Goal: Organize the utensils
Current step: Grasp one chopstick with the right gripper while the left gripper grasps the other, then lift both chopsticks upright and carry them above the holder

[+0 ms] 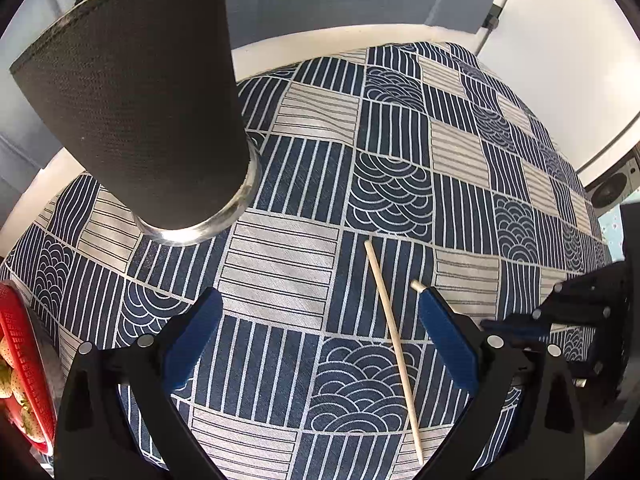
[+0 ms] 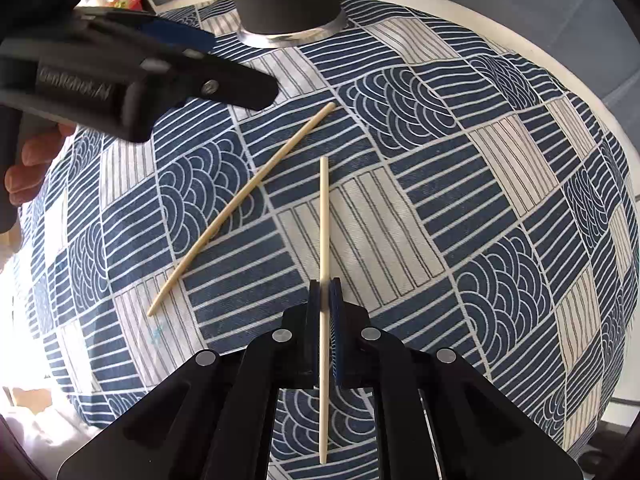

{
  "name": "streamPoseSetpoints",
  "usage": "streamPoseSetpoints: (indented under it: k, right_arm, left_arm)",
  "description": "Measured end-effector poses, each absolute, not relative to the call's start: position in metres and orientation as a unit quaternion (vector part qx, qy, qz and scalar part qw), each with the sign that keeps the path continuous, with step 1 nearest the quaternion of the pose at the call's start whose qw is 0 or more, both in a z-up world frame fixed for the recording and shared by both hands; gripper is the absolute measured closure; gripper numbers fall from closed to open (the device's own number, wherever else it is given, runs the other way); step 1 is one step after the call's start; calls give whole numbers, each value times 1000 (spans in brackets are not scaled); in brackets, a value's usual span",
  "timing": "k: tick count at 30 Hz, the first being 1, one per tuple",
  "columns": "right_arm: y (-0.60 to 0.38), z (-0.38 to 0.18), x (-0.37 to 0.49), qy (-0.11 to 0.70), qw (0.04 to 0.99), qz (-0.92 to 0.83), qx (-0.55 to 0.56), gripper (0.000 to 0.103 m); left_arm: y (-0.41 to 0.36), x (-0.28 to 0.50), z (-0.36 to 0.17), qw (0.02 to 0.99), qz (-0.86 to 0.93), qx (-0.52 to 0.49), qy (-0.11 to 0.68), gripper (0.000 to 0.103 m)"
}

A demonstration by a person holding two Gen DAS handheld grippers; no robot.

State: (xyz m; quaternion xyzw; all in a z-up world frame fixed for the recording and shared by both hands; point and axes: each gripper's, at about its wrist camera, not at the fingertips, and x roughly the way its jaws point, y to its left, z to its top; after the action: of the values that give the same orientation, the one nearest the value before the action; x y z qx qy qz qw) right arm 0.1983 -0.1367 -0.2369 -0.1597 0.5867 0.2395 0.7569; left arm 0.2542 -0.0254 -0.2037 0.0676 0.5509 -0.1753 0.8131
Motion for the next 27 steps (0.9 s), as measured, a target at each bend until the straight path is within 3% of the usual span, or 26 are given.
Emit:
streamPoseSetpoints:
  k: [2, 8, 11, 14, 15, 16, 17, 18, 27]
  right_arm:
    - [-148, -236, 202, 590, 759, 236, -141, 98]
    - [-172, -233, 215, 587, 766, 230, -127, 98]
    - [-179, -230, 219, 583, 770, 230, -119, 98]
    - [-191, -229, 225, 580, 774, 230, -110, 98]
    - [-202, -229, 223, 579, 775, 231, -108, 98]
    - [-204, -228, 224, 578, 775, 231, -107, 98]
    - [-206, -228, 225, 577, 776, 232, -105, 98]
    - [-213, -224, 220, 576, 777, 233, -105, 98]
    - [-202, -217, 233, 564, 782, 245, -102, 98]
  left_arm:
    - [-30, 251, -209, 805, -175, 79, 562, 19]
    - [-42, 239, -221, 784, -187, 75, 587, 27]
    - [-52, 233, -229, 771, -192, 94, 600, 40]
    - [-59, 229, -232, 771, -187, 109, 599, 45]
    - [-60, 228, -232, 773, -181, 115, 597, 51]
    - [-61, 228, -231, 775, -175, 122, 594, 66]
    - [-59, 228, -231, 773, -178, 117, 597, 92]
    - [-58, 229, -231, 768, -181, 107, 605, 96]
    - [-25, 222, -229, 769, -140, 73, 620, 98]
